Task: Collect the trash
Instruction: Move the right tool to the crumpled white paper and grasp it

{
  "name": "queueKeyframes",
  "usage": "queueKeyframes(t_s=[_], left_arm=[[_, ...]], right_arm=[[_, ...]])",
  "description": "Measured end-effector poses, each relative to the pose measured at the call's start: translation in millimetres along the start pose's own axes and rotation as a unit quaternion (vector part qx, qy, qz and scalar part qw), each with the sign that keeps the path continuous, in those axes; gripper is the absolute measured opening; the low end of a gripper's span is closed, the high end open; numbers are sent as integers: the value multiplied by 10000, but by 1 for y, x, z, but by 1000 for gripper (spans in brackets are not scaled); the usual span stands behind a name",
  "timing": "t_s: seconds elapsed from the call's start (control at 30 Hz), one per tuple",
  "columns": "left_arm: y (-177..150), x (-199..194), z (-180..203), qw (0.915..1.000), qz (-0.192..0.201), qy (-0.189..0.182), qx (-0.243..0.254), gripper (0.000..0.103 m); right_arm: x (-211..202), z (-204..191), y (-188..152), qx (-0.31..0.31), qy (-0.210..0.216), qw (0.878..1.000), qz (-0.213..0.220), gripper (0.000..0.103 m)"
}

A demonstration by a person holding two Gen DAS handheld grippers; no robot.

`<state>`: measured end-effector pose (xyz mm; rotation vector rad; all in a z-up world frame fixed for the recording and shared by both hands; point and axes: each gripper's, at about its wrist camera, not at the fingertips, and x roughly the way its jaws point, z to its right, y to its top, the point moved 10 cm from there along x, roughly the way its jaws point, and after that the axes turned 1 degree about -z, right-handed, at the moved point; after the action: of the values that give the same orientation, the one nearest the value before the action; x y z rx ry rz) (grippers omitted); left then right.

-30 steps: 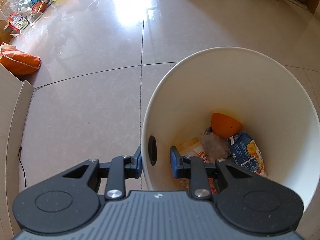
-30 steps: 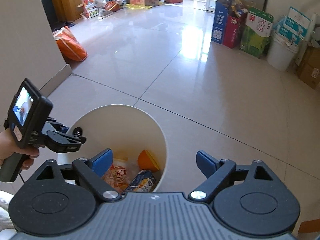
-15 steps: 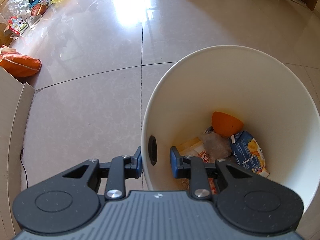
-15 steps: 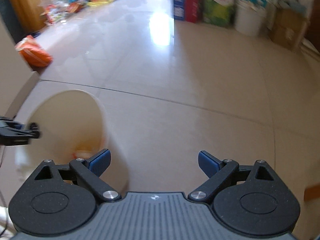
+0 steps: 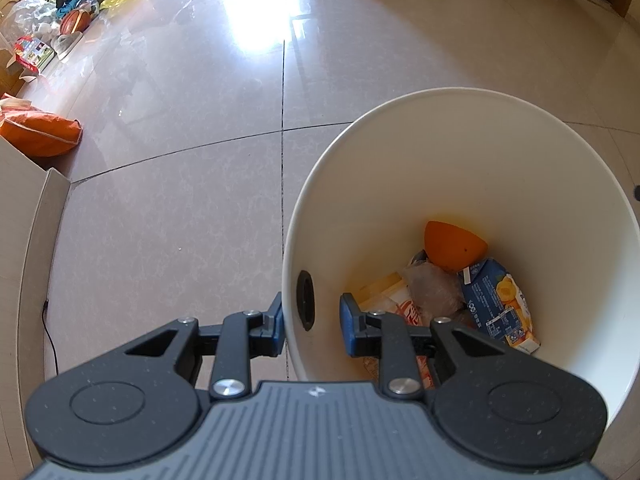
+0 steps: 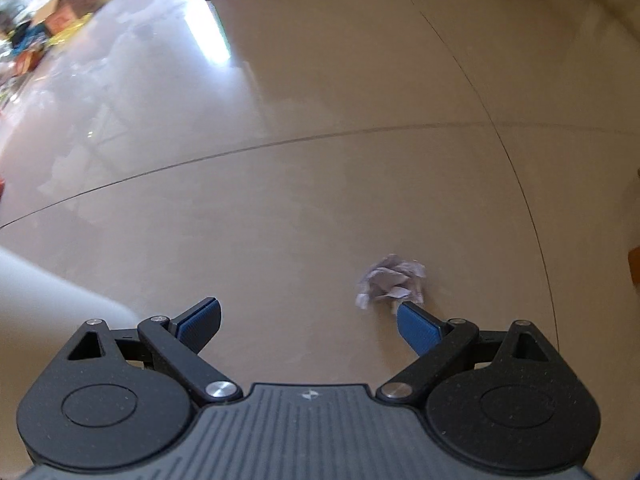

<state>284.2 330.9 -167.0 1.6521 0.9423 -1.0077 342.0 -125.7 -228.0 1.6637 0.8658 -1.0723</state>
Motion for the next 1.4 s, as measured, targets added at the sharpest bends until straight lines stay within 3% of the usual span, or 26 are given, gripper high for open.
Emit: queueKeyframes(t_s=[0.4, 0.7, 0.8, 0.97, 1.07, 1.23, 1.4], left_arm=[[1, -1, 0, 10000, -12, 25, -14, 24], [2, 1, 2, 9999, -32, 96, 35, 24], [1, 2, 2, 9999, -31, 91, 40, 24], [1, 2, 2, 10000, -29, 73, 34, 24], [1, 1, 1, 10000, -28, 57, 8, 24], [1, 1, 1, 9999, -18, 92, 54, 24], [1, 1, 2, 10000, -29, 56, 35, 24]], right_arm=[[117, 63, 0, 871, -601, 9937, -381, 99], [160, 86, 5, 1226, -711, 9887, -494, 99], [166, 86, 2, 1233, -758, 9881, -514, 93], [171, 84, 0, 1064, -884, 9886, -592, 69], [171, 81, 2, 1028, -921, 9887, -591, 62], [166, 78, 1, 927, -974, 9893, -565, 55], [153, 73, 3, 857, -960, 9900, -572, 55]])
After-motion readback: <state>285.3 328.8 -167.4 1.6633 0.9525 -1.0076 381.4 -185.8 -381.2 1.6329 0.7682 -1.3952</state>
